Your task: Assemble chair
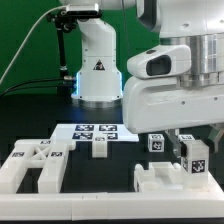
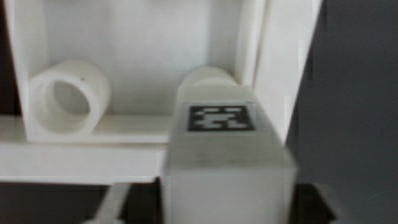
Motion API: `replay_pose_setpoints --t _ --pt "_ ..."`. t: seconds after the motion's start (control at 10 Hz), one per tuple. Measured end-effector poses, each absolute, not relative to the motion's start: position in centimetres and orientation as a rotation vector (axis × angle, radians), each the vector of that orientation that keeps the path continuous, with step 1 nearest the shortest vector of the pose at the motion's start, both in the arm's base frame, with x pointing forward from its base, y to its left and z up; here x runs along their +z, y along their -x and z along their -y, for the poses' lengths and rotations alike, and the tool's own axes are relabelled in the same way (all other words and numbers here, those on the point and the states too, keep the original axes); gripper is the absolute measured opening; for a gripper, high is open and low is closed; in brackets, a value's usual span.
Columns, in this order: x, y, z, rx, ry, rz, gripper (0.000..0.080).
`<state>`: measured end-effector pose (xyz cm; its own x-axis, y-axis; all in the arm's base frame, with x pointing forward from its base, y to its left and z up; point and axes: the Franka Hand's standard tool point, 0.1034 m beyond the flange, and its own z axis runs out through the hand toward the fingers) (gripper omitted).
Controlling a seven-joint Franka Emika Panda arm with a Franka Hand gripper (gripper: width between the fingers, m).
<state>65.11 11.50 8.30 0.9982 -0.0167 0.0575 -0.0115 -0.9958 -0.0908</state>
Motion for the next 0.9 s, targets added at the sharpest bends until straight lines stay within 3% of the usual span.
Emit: replay_pose_setpoints --t 0.9 --pt "8.15 -65.02 -11.59 0.045 2.498 -1.646 0.0285"
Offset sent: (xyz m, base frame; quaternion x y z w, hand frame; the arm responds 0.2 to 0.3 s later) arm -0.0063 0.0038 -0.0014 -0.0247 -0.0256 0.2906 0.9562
